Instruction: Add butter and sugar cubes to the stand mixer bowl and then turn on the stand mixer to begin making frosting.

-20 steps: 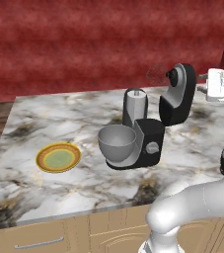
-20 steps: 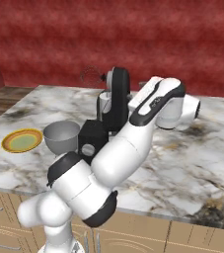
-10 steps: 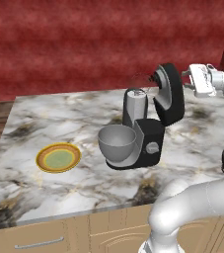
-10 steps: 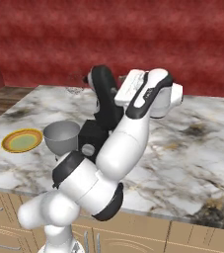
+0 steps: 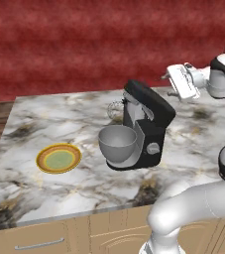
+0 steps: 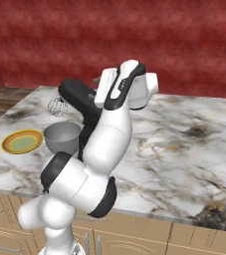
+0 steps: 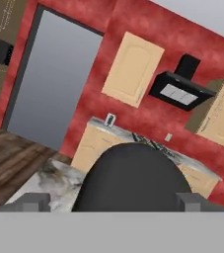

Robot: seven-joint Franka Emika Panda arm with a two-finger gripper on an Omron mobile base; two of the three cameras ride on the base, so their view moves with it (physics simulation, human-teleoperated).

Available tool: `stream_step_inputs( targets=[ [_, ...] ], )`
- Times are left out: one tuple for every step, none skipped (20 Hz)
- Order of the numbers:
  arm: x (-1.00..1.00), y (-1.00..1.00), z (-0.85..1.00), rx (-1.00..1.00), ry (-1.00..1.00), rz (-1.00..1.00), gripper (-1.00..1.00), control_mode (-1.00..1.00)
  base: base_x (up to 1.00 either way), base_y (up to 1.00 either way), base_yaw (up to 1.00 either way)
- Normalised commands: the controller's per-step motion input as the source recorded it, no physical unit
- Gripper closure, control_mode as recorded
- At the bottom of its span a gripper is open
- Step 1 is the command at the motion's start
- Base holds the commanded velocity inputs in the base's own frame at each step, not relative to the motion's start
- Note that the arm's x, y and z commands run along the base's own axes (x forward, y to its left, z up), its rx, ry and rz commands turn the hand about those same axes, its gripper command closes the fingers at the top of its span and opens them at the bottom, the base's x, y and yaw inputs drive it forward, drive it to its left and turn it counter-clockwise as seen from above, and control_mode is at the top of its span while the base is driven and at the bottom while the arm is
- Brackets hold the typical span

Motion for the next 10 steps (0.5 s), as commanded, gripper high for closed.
stream_step_inputs(
  targets=[
    [-0.36, 0.65, -0.34, -0.23, -0.07, 0.0, -1.0, -1.0, 0.0, 0.0, 0.0],
    [-0.35, 0.6, -0.36, -0.23, -0.06, 0.0, -1.0, -1.0, 0.0, 0.0, 0.0],
    [-0.31, 0.52, -0.39, -0.23, -0.05, 0.0, -1.0, -1.0, 0.0, 0.0, 0.0],
    [-0.29, 0.5, -0.42, -0.23, -0.03, 0.0, -1.0, -1.0, 0.0, 0.0, 0.0],
    [-0.26, 0.46, -0.44, -0.23, -0.01, 0.0, -1.0, -1.0, 0.0, 0.0, 0.0],
    [-0.21, 0.44, -0.45, -0.23, 0.0, 0.0, -1.0, -1.0, 0.0, 0.0, 0.0],
    [-0.21, 0.41, -0.41, -0.23, 0.0, 0.0, -1.0, -1.0, 0.0, 0.0, 0.0],
    [-0.3, 0.31, -0.34, -0.22, -0.04, 0.0, -1.0, -1.0, 0.0, 0.0, 0.0],
    [-0.37, 0.16, -0.17, -0.2, -0.07, 0.0, -1.0, -1.0, 0.0, 0.0, 0.0],
    [-0.59, 0.0, 0.0, -0.17, -0.13, 0.0, -1.0, -1.0, 0.0, 0.0, 0.0]
  ],
)
